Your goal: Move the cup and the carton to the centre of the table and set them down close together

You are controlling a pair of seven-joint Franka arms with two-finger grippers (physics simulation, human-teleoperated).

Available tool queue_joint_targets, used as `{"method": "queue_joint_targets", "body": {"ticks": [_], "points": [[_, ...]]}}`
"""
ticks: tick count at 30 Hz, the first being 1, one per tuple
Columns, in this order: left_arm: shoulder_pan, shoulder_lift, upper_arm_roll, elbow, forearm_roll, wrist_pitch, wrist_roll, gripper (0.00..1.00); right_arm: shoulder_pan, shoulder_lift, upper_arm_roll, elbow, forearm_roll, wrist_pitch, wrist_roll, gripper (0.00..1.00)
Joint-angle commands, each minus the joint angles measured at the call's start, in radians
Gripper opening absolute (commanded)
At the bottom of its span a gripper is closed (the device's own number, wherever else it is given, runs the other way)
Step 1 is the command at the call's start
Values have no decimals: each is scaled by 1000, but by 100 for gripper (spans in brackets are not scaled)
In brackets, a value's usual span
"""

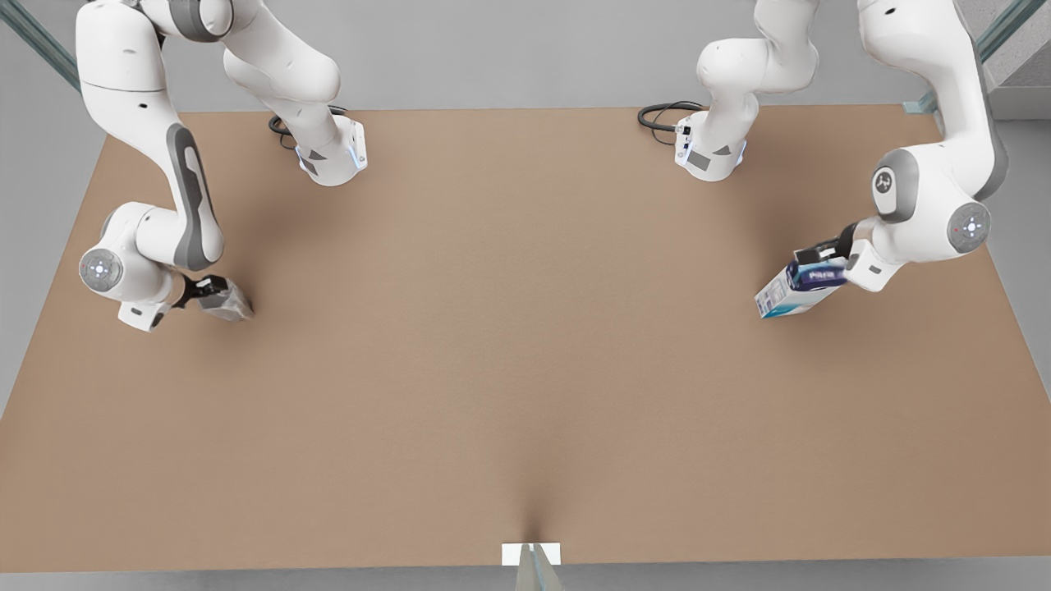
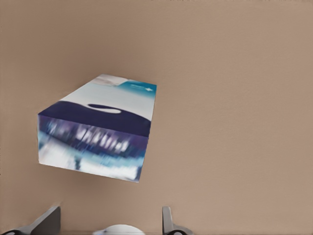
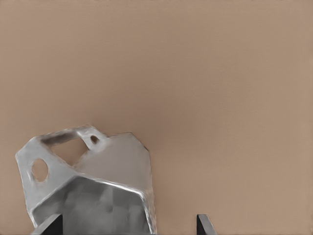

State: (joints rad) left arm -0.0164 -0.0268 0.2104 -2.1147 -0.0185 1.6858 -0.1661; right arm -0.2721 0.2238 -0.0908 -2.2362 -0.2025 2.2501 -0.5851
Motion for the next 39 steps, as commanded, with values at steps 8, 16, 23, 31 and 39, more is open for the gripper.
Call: {"method": "queue_joint_targets", "body": {"ticks": [8,16,23,31,39], "points": [[-31,-4,3,-10,-1,29,-211,100,-16,45,-14,1,-5,40,-25,100],[-31,1,17,-11,-3,46,-366,100,-9,86,-12,3,-8,48,-22,30],[-45,-1,24,-41,-8,140,-639,100,-12,88,-10,3,-5,46,-25,21],[-47,13,61,-56,-11,212,-770,100,-6,77,-4,53,5,-18,-33,21],[-47,11,130,-56,-11,210,-895,100,278,137,134,245,319,-119,319,21]]}}
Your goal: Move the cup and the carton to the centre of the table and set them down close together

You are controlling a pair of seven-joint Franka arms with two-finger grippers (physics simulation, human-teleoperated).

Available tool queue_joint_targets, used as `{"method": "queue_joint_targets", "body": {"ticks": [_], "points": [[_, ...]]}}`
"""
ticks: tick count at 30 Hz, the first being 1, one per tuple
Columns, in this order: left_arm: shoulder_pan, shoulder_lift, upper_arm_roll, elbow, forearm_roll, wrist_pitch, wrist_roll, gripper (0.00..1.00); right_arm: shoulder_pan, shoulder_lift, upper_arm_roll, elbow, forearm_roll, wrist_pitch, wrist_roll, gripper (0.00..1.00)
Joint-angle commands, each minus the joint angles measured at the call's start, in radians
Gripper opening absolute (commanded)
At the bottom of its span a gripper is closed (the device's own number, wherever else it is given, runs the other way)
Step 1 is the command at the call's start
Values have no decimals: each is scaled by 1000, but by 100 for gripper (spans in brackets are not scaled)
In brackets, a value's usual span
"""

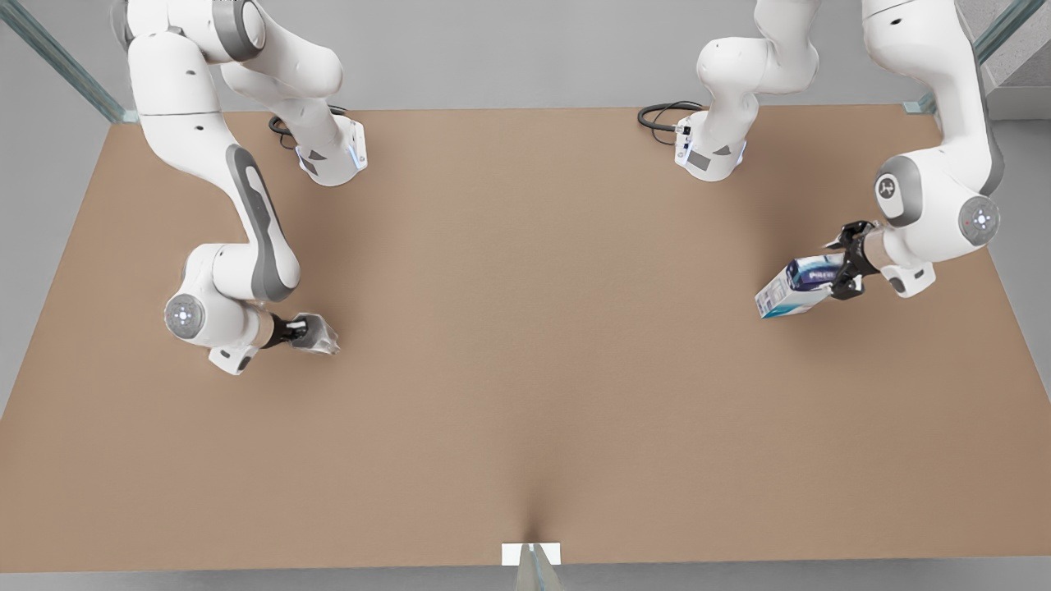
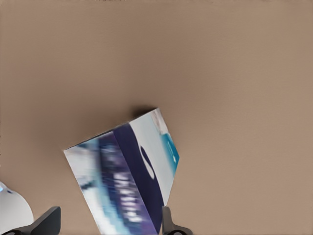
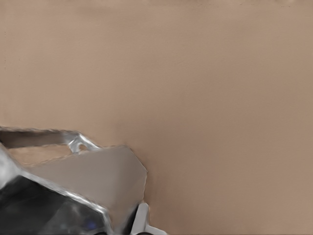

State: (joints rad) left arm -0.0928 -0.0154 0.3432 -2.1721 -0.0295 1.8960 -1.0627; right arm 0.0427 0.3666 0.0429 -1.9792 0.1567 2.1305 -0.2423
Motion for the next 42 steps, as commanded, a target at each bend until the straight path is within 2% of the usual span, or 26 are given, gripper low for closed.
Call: {"method": "queue_joint_targets", "body": {"ticks": [1,4,11,18,21,22,23,28,29,30,35,37,38,40,42], "points": [[30,2,2,0,0,0,-11,100,37,15,0,22,18,0,46,21],[30,6,2,1,0,2,-151,100,200,120,0,151,67,8,224,21],[28,26,3,-54,2,100,-143,100,488,322,0,451,135,46,684,21],[15,28,3,-84,-1,132,-143,100,594,483,2,683,136,97,975,21],[16,31,2,-86,-1,150,-143,100,611,520,2,708,139,152,1012,21],[16,32,3,-87,-1,160,-143,100,611,520,2,708,153,155,1017,44],[16,32,2,-88,-1,163,-143,100,611,520,0,706,152,155,1020,100],[18,51,3,-88,-1,181,-143,99,611,520,0,701,153,154,1020,100],[18,63,2,-88,-1,201,-143,80,611,520,0,701,153,152,1020,100],[18,86,2,-86,-3,229,-143,56,611,506,2,703,153,135,1017,100],[16,94,2,-84,-4,245,-141,49,566,316,15,706,247,-116,1011,100],[16,87,2,-81,-4,242,-140,50,455,247,15,704,244,-187,931,100],[15,80,0,-74,-4,238,-108,52,365,218,12,689,219,-214,746,100],[11,49,-6,-52,-4,227,-108,52,200,184,12,666,-83,-279,508,100],[-7,45,-36,5,-4,156,-89,53,100,167,5,697,-187,-357,403,100]]}}
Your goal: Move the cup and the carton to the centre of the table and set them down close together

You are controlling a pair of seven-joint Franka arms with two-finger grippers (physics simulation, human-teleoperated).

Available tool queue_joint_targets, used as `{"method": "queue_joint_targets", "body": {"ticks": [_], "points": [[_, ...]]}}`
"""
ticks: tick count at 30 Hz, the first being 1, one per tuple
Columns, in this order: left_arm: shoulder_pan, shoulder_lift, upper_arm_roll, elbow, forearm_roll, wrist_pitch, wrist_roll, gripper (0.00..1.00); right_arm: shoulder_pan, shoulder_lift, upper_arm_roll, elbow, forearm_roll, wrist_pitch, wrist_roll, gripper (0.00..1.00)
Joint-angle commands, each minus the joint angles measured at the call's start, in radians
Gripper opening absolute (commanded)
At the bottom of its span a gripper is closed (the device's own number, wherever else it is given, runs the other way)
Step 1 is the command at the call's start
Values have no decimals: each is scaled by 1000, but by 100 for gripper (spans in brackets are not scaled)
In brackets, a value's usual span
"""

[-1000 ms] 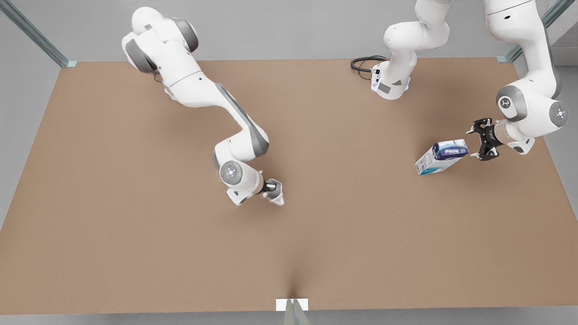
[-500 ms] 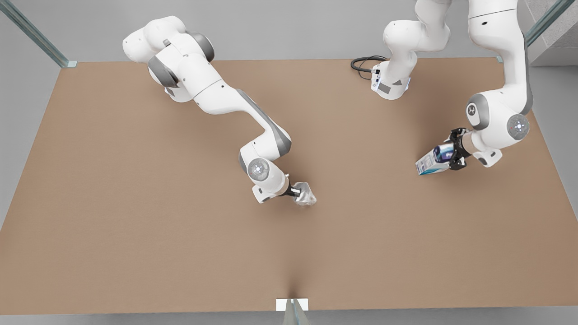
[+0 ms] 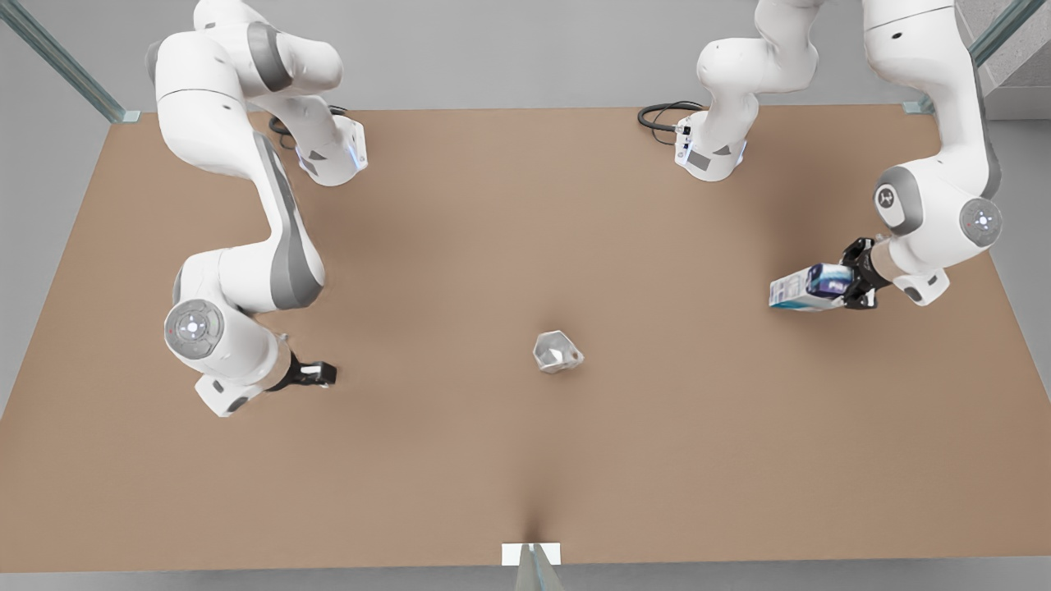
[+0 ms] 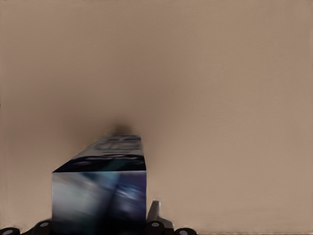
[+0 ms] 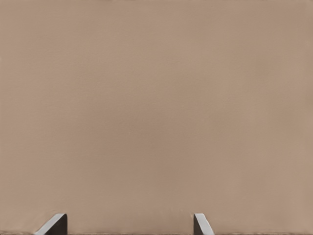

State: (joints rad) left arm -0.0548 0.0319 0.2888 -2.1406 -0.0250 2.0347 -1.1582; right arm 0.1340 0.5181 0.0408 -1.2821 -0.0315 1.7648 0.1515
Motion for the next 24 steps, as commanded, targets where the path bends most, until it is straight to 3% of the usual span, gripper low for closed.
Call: {"method": "queue_joint_targets", "body": {"ticks": [1,2,4,7,12,18,24], "points": [[-72,3,-7,21,-42,-16,-3,56,-11,-9,-9,1,-1,-13,-10,100],[-151,16,-10,88,-118,-79,-29,57,-71,-47,-15,1,1,-64,-64,100],[-195,111,-166,295,-121,-254,-32,57,-120,-87,-56,0,-31,-82,-81,100],[-197,131,-188,396,-121,-435,-12,57,-122,-90,-130,1,-30,-76,-87,100],[-212,129,-188,400,-182,-383,-32,59,-151,-79,-133,0,-24,-67,-87,100],[-482,194,-204,395,-188,-182,-113,61,-151,-79,-133,-6,-22,-65,-87,100],[-536,197,-277,380,-194,-183,-236,62,-202,-78,-133,-6,-15,-64,-115,100]]}}
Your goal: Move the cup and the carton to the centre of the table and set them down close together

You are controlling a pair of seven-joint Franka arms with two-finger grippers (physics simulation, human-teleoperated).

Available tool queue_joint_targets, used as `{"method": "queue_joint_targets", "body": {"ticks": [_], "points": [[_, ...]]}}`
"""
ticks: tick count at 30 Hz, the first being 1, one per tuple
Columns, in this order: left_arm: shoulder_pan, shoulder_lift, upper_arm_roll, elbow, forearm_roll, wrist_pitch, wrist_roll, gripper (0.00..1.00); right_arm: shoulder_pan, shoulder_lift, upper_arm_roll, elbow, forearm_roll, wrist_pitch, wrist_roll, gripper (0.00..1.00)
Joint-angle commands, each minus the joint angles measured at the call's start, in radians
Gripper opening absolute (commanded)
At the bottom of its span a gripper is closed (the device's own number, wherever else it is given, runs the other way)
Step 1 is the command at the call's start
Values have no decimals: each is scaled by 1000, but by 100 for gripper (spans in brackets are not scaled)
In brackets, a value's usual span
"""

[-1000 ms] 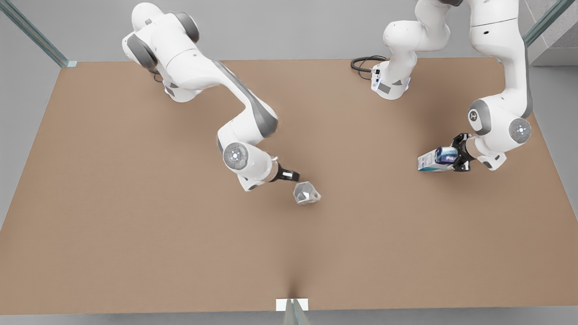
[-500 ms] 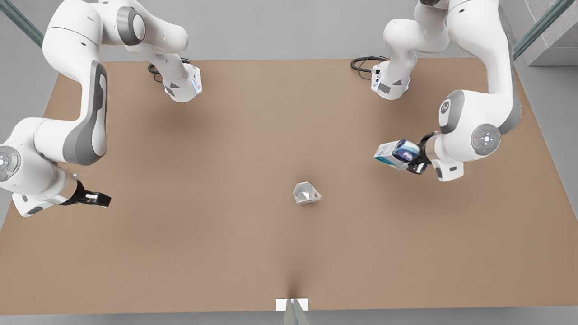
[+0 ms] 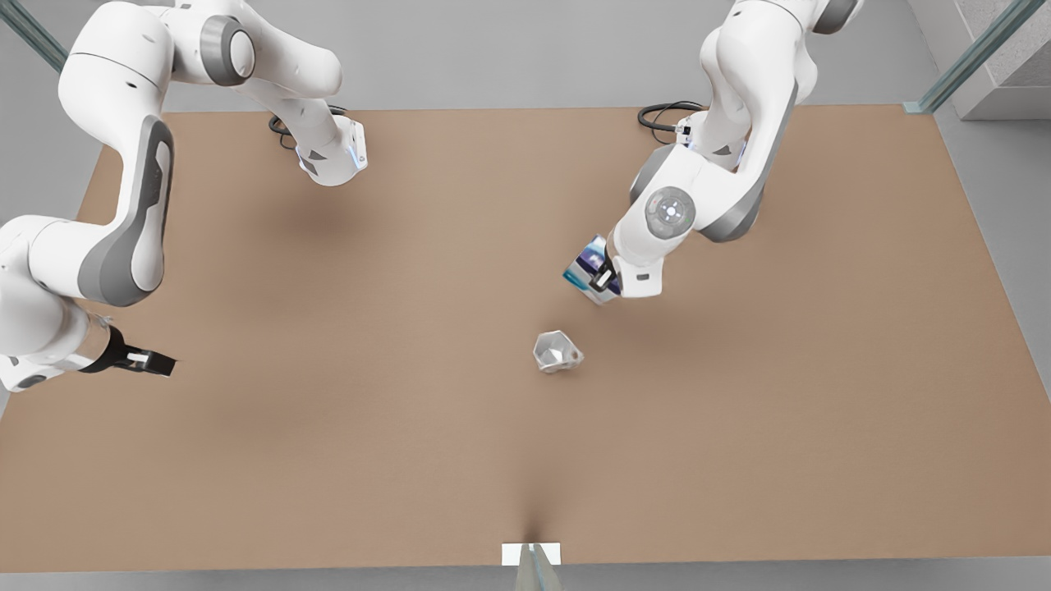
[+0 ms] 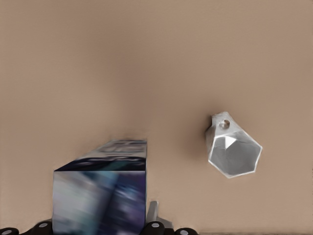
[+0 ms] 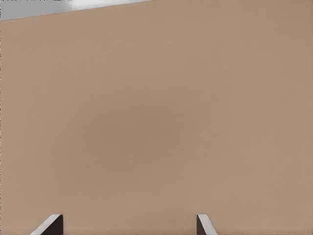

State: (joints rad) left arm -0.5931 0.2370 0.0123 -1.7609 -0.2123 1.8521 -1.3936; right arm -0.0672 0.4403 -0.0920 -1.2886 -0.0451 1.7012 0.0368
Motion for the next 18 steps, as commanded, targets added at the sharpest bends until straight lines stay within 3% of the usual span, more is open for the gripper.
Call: {"method": "queue_joint_targets", "body": {"ticks": [1,5,14,15,16,18], "points": [[2,4,0,0,-25,2,1,62,0,0,0,0,1,0,0,100],[-21,58,-12,0,-38,157,-5,62,0,12,0,3,-4,2,0,100],[-44,104,-14,-23,-52,193,-10,72,-2,28,0,0,1,17,0,100],[-44,110,-14,-23,-55,208,-7,83,-2,28,0,0,1,17,0,100],[-44,111,-14,-23,-62,208,-1,100,0,28,0,-1,1,17,0,100],[-44,111,-14,-23,-62,208,-1,100,0,28,0,-1,2,17,0,100]]}}
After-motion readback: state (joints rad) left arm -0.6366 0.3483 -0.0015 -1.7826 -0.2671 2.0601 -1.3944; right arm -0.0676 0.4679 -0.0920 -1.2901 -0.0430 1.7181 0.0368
